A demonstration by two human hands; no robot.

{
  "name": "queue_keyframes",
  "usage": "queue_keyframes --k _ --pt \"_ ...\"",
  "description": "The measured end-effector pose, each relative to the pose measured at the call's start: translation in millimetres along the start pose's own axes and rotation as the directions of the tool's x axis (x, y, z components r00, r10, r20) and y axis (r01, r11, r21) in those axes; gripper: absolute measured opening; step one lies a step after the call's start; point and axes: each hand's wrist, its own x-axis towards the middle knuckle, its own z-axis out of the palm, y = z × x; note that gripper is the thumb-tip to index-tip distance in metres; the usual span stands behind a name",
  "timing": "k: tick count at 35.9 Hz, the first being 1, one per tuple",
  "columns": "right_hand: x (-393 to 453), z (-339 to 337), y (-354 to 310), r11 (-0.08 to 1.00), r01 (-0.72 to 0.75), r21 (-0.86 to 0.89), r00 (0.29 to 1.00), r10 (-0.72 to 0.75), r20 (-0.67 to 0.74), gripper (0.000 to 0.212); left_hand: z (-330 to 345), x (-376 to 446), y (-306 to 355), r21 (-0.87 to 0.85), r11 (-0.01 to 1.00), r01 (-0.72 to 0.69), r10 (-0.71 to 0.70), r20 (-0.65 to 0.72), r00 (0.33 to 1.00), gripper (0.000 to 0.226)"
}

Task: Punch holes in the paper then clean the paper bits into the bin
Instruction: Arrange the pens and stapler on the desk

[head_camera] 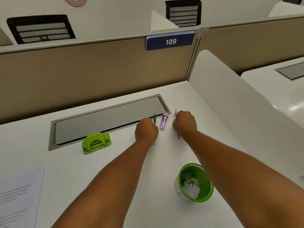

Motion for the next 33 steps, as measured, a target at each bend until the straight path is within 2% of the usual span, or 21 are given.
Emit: queue_keyframes --k 10,17,22,27,33 --pt "-1.0 1.3 -1.5 1.0 -0.001 -0.025 1.0 0.0 -0.009 0.022 6.4 -3.8 7.5 -0.034 0.996 -0.08 0.082 0.082 0.993 0.016" --pt "-8.9 -2.2 -1.5 0.997 0.009 -0.077 0.998 -0.014 -0.069 0.024 6.2 -7.9 7.4 -0.045 0.99 -0.133 0.137 0.108 0.985 0.017" --pt "-15.7 -10.1 -9.3 0.994 0.05 -0.098 0.993 -0.06 -0.098 0.02 -2.6 -14.7 3.6 -0.047 0.99 -0.136 0.139 0.053 0.989 0.023" --pt "-28.1 -18.8 -30.0 0.986 0.128 -0.105 0.986 -0.138 -0.095 0.033 -26.1 -23.0 -5.3 -0.02 0.987 -0.162 0.162 0.005 0.987 0.033" --pt "-57.9 -28.1 -59.0 0.952 0.276 -0.133 0.926 -0.301 -0.226 0.026 -71.4 -39.6 -14.0 0.033 0.97 -0.242 0.244 -0.102 0.964 0.029"
